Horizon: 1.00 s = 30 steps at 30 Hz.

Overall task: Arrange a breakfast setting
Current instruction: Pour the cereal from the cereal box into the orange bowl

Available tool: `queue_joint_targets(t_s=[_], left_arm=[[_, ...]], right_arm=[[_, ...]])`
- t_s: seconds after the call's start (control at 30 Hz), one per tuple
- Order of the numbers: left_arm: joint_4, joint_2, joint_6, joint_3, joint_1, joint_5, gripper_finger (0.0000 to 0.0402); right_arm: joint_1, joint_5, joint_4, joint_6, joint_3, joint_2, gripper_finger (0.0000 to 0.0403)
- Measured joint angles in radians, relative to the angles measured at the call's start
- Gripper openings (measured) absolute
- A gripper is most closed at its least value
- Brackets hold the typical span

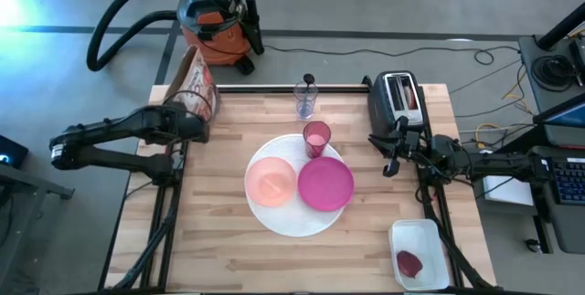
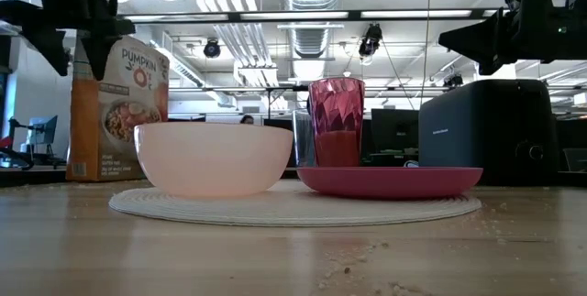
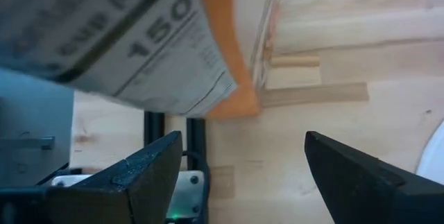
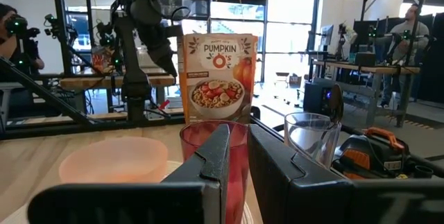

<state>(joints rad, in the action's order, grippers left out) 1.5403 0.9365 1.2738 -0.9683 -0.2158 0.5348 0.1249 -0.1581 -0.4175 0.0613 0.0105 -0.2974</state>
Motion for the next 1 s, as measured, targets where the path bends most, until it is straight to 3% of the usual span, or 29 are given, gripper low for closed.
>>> queue_joint_targets(t_s=[0.13,0.43,0.57,0.87,1.0], left_arm=[[0.031,0.009,0.026,0.002,0.01,0.006,0.0302],[-0.008,0.009,0.073,0.092,0.018,0.132,0.0334],[-0.087,0.001,0.108,0.161,0.033,0.193,0.0336],[-0.326,-0.01,0.094,0.337,0.037,0.462,0.033],[-0.348,-0.011,0.074,0.357,0.037,0.488,0.0322]], right_arm=[[0.0,0.0,0.0,0.0,0.0,0.0,0.0043],[0.0,0.0,0.0,0.0,0.0,0.0,0.0043],[0.0,0.0,0.001,0.0,0.0,0.0,0.0043],[0.0,0.0,0.001,0.0,0.0,0.0,0.0043],[0.0,0.0,0.001,0.0,0.0,0.0,0.0043]])
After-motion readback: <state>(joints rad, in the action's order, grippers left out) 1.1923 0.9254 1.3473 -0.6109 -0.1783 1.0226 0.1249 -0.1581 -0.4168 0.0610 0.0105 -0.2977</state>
